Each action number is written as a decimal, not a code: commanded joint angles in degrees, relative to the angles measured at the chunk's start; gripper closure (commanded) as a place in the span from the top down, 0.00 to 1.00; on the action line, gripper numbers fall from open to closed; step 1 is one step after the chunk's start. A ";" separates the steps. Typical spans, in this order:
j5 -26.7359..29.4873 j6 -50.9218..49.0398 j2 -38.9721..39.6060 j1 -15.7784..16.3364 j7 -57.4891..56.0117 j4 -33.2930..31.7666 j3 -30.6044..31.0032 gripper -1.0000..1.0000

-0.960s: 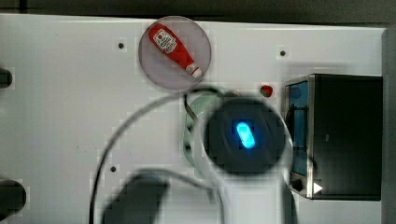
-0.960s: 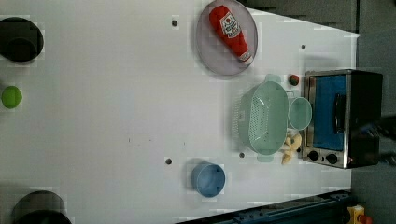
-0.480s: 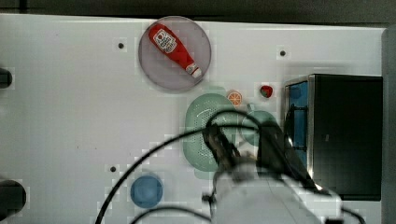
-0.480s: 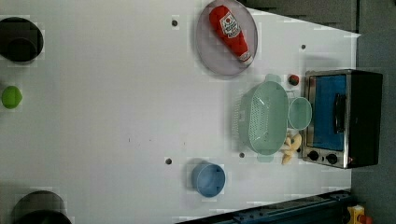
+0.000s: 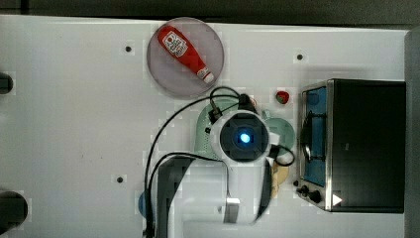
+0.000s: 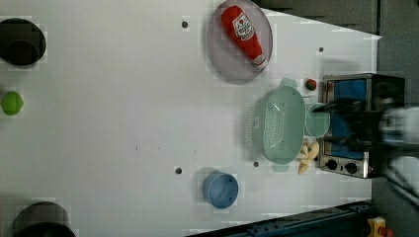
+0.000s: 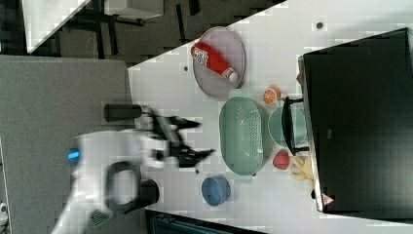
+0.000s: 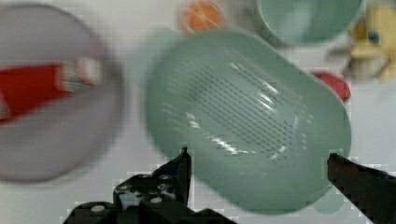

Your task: Drag strainer right to left.

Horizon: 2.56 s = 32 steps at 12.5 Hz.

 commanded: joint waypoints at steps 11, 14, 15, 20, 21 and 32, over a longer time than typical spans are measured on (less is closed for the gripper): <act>-0.99 35.26 27.10 3.36 32.61 -4.74 3.85 1.00; -0.98 34.69 27.90 4.76 32.64 -4.44 3.88 1.00; -0.98 34.65 27.89 5.42 32.62 -4.25 3.93 1.00; -0.94 31.55 27.76 9.09 32.94 -2.49 3.93 1.00; -0.93 30.75 27.67 9.62 32.96 -2.02 3.92 1.00; -0.86 23.74 26.69 18.12 48.15 0.96 4.24 1.00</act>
